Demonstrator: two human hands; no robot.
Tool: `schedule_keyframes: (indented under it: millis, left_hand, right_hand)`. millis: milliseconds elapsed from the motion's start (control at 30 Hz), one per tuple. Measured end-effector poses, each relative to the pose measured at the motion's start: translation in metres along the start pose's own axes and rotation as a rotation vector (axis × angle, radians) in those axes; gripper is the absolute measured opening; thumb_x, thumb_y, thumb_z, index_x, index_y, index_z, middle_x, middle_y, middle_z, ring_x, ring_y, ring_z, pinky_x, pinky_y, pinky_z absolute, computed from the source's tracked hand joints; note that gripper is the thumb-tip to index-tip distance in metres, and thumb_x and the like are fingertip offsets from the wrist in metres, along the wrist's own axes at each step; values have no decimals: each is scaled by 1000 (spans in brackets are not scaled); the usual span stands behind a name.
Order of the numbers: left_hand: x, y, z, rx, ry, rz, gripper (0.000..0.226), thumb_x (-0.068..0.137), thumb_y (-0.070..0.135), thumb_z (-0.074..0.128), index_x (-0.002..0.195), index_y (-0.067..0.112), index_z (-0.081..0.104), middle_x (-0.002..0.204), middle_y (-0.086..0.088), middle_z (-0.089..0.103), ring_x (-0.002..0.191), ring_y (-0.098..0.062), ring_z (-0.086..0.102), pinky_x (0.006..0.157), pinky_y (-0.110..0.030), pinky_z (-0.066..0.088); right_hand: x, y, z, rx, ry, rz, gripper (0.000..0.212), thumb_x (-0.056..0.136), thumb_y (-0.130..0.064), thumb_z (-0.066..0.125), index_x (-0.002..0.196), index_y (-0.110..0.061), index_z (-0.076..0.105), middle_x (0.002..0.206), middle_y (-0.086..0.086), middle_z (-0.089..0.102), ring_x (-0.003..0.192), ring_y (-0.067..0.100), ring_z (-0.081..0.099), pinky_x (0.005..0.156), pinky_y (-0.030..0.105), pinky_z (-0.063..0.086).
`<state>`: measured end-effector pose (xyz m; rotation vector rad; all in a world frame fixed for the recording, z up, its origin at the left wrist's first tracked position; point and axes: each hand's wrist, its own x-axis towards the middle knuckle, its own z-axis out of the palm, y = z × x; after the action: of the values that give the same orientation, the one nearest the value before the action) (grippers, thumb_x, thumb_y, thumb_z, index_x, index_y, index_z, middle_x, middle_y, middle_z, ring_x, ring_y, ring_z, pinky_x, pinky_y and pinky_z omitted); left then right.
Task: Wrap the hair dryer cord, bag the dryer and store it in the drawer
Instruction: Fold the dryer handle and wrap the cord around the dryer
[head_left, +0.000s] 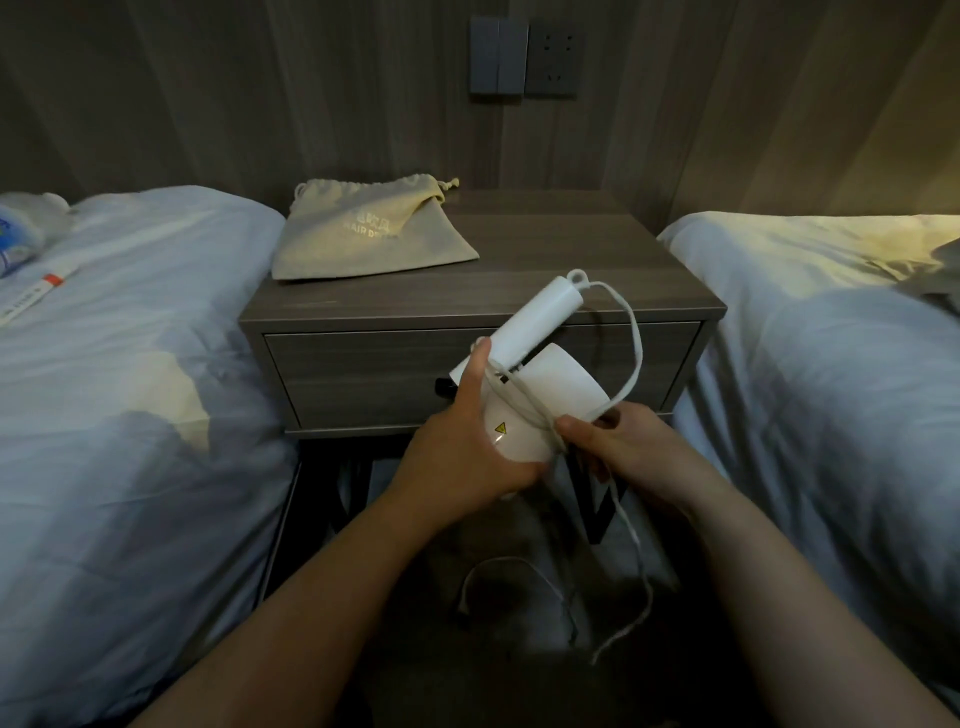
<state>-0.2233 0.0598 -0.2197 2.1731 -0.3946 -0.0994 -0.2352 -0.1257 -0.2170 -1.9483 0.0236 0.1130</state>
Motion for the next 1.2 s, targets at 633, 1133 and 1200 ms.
schedule_keyframes:
  millis: [633, 1133, 1200]
  left_hand:
    - [2, 2, -9, -96, 198, -23, 117, 64, 41, 80, 141, 49, -8, 142, 4, 44, 117, -19, 53, 91, -30, 41]
    - [0, -1, -5, 508, 243, 215, 117, 66, 50, 72, 137, 43, -20, 117, -5, 57, 98, -20, 58, 78, -40, 53]
    - [0, -3, -3, 569, 272, 254, 116, 65, 50, 72, 136, 43, -20, 114, -9, 58, 96, -23, 58, 77, -41, 53]
  right_hand:
    - [-10, -11, -15, -317, -109, 84, 32, 97, -26, 43, 79, -10, 64, 45, 4, 61, 26, 11, 42, 35, 17, 35]
    - [-35, -38, -17, -676, -458, 111, 23, 90, -12, 51, 112, -12, 57, 54, 5, 64, 34, 9, 53, 42, 20, 48]
    - [-38, -38, -16, -669, -551, 161, 29, 91, -11, 48, 120, -12, 48, 55, 5, 64, 35, 10, 55, 44, 23, 50]
